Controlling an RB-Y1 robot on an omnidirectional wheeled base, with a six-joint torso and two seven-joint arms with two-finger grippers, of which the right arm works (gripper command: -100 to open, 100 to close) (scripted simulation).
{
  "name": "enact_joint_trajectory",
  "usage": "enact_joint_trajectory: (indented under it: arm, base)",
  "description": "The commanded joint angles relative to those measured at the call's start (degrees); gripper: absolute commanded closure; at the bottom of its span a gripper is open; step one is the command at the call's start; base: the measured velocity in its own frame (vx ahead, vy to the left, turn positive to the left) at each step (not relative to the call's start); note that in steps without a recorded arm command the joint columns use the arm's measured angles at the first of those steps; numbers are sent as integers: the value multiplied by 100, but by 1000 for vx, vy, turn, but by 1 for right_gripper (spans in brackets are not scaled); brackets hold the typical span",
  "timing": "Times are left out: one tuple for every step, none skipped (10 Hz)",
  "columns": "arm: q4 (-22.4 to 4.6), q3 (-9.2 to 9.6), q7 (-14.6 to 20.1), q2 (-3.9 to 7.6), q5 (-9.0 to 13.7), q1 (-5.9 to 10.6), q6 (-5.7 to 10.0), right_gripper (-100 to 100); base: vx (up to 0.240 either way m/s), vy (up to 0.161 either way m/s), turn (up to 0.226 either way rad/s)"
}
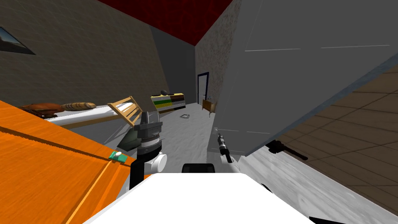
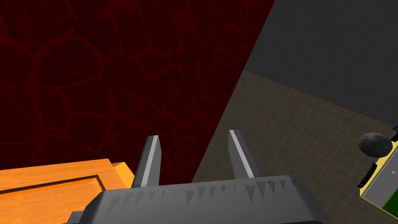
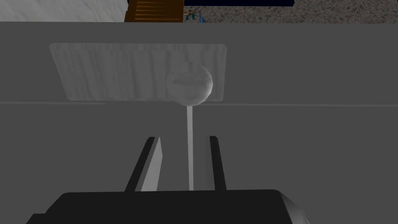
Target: Push the door open
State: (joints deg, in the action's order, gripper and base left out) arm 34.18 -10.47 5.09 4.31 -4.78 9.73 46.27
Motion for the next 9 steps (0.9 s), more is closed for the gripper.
enact_joint_trajectory:
  arm:
    - [2, 9, -70, -95, -10, 26, -13, -100]
    - [28, 18, -117, -183, -18, 33, -34, -100]
    - [51, 26, -159, -277, -26, 40, -52, -100]
    - [4, 21, -122, -205, -20, 43, -16, -100]
    - [-2, 3, -134, -150, -13, 29, 14, -100]
    - [-6, -7, -139, -133, -9, 24, 31, -100]
    - [-10, -18, -144, -122, -5, 18, 50, -100]
    - [-17, -35, -153, -119, 1, 9, 79, -100]
    - [-21, -46, -159, -126, 5, 4, 98, -100]
  base:
    - [-245, 64, -79]
    - [-270, 31, -71]
    - [-250, 13, -55]
    - [-108, 9, -11]
    - [108, -18, 28]
    - [209, 3, 42]
    - [237, 27, 25]
    - [273, -14, 24]
    - [252, -43, 39]
